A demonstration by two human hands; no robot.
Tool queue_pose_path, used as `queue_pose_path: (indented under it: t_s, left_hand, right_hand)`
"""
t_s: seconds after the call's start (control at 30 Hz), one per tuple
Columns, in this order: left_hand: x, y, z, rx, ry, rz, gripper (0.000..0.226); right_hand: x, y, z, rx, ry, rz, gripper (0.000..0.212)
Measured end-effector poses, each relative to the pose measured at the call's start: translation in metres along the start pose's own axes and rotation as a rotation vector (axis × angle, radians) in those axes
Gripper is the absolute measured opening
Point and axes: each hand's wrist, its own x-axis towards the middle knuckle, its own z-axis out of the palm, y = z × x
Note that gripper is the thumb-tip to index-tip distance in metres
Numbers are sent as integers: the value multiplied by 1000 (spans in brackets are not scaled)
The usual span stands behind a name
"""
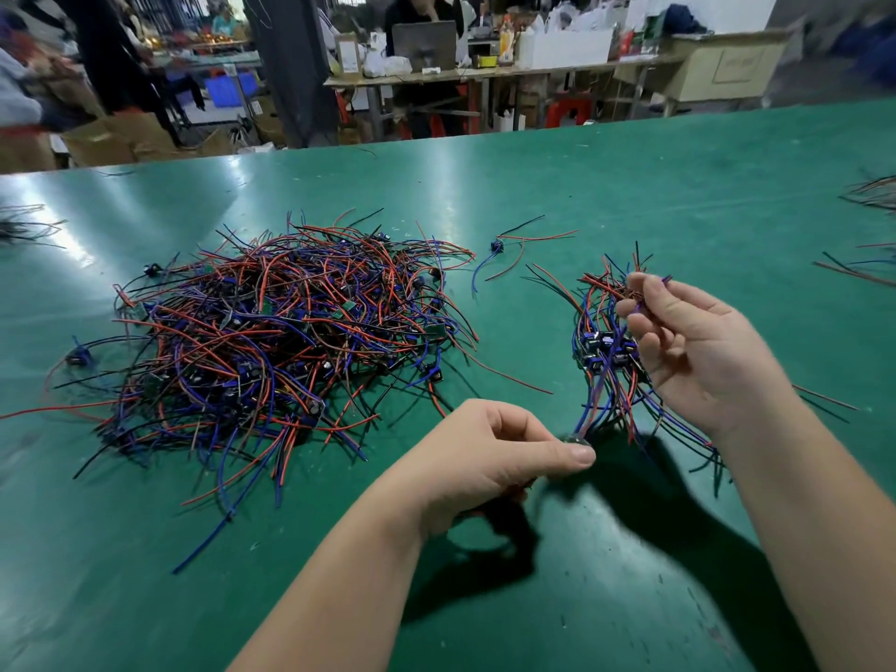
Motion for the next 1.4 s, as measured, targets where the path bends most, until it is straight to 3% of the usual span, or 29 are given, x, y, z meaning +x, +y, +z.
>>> queue_pose_path:
  t_s: [0.2, 0.33, 0.5, 0.7, 0.8, 0.9, 1.0, 1.07, 1.17, 1.27, 1.4]
  left_hand:
    - [0, -3, 3, 18, -126, -2, 19]
    - [2, -5, 3, -50, -121, 0, 27]
    - [1, -3, 3, -152, -187, 26, 15]
    - [4, -2, -3, -389, 12, 39, 15]
    - [6, 1, -15, -421, 206, 76, 22]
    - [10, 2, -25, -521, 389, 107, 25]
    - [11, 4, -26, -672, 477, 124, 14]
    - [10, 6, -24, -694, 499, 123, 14]
    - [11, 6, -18, -612, 549, 157, 9]
    - [12, 6, -12, -613, 585, 264, 12]
    - [13, 5, -8, -618, 575, 422, 4]
  right_hand:
    - [-5, 7, 9, -75, -52, 74, 22]
    - [-5, 6, 9, -3, -37, 111, 26]
    - [-3, 8, 7, 80, -77, 98, 29]
    - [0, 12, 7, 143, -145, 183, 41]
    - [-1, 8, 4, 88, -127, 217, 24]
    - [-9, 5, 3, -47, -361, 223, 27]
    - [-22, 9, 7, -109, -899, 420, 35]
    - [-26, 16, 6, -207, -1169, 585, 54]
    - [-29, 24, 5, -278, -1317, 703, 61]
    - [-29, 31, 9, -276, -1154, 686, 55]
    - [-24, 46, 21, -282, -676, 417, 47]
